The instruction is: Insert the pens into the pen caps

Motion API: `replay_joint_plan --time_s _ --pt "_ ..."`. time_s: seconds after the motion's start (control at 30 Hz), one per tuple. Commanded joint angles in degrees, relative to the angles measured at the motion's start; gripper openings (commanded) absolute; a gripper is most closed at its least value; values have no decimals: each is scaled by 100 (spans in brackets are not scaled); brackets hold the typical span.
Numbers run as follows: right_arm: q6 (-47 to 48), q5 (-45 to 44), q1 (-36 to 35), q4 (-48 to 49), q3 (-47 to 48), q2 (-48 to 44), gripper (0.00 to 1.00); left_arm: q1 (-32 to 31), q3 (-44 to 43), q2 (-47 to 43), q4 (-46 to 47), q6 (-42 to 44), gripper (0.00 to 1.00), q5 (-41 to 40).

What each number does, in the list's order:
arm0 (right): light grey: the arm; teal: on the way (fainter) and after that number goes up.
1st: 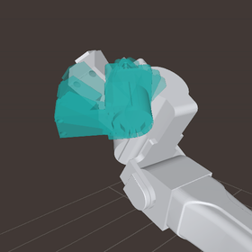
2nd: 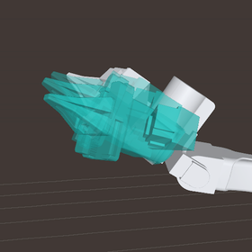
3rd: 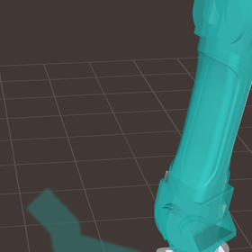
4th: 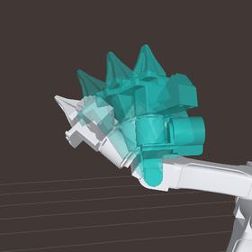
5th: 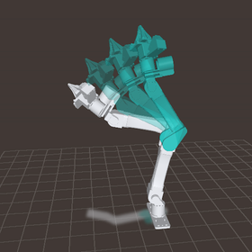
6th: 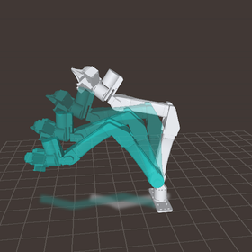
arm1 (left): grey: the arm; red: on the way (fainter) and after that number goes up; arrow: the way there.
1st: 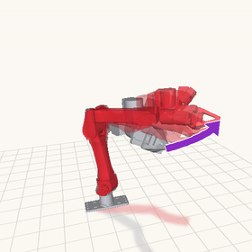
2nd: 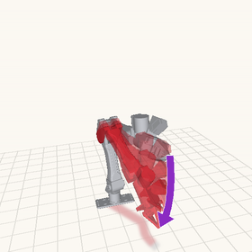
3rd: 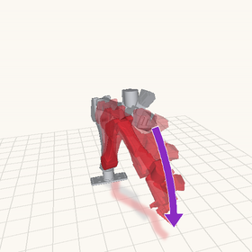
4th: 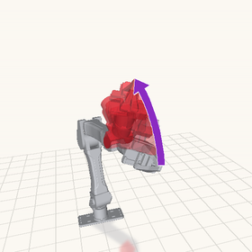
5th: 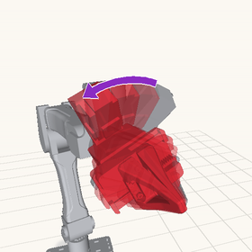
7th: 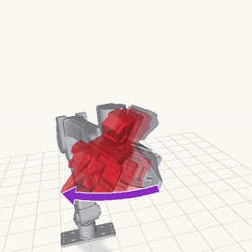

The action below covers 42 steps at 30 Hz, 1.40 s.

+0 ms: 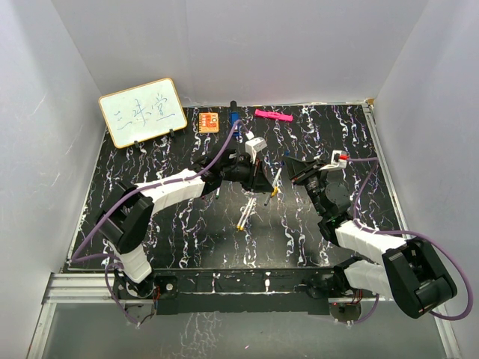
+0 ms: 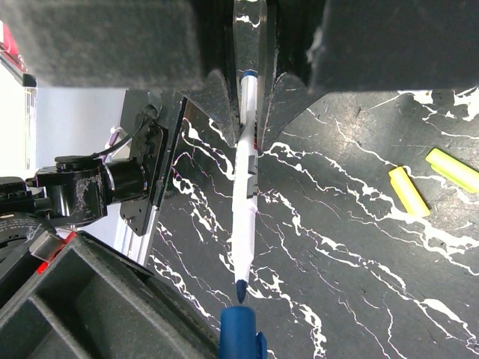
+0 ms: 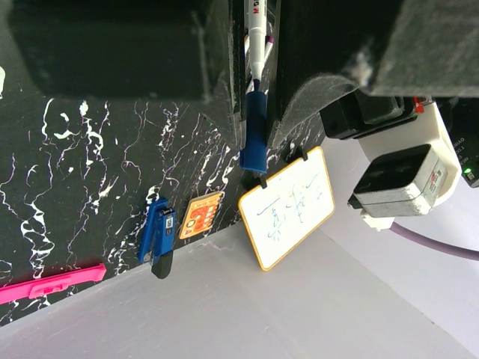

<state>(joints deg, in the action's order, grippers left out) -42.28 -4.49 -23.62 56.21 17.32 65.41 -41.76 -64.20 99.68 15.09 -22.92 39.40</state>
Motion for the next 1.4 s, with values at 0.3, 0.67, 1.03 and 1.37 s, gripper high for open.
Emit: replay_joint_plan --time_s 0.3,0.67,1.03,1.37 --pt "19 124 7 347 41 46 0 -34 -66 -370 255 62 0 -19" --pt "-47 311 -11 344 -11 139 0 -33 -154 -355 408 -45 0 -180" --pt "-2 539 -29 287 -63 109 0 -18 -430 -315 654 -259 0 -358" --pt "17 597 -24 259 -38 47 0 -21 -398 -265 654 -344 0 -333"
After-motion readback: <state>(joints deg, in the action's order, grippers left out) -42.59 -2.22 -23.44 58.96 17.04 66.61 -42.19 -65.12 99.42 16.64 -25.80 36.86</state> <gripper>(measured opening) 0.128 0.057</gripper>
